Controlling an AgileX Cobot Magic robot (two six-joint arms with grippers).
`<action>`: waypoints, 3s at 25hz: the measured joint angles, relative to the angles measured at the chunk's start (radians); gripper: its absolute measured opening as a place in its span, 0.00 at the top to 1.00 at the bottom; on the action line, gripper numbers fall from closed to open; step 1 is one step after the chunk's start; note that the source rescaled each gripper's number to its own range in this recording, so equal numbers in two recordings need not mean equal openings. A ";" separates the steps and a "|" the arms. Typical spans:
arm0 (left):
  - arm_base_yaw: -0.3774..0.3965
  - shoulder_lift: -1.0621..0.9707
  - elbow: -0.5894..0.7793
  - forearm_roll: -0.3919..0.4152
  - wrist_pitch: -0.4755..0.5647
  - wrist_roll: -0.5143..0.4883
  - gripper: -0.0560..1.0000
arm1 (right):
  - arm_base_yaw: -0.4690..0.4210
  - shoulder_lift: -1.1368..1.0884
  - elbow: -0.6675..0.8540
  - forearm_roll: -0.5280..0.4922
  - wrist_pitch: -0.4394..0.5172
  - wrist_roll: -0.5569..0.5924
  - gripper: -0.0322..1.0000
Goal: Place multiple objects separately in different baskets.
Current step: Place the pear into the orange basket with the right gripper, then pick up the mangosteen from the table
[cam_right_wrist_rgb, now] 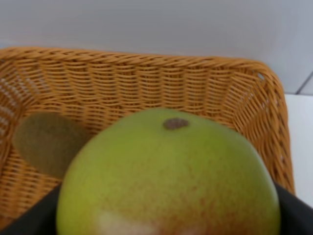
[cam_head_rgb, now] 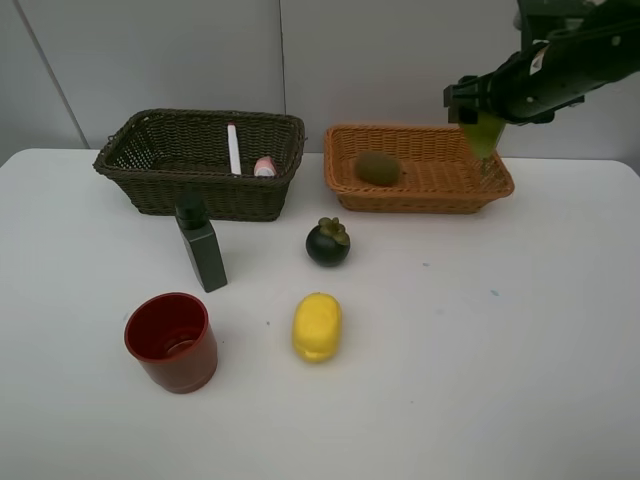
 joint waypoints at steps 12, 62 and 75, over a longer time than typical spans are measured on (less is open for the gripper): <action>0.000 0.000 0.000 0.000 0.000 0.000 0.06 | 0.000 0.211 -0.173 -0.015 -0.006 0.000 0.28; 0.000 0.000 0.000 0.000 0.000 0.000 0.06 | -0.031 0.278 -0.190 0.014 0.053 -0.026 0.00; 0.000 0.000 0.000 0.000 0.000 0.000 0.06 | 0.129 0.032 -0.196 0.070 0.369 -0.026 0.00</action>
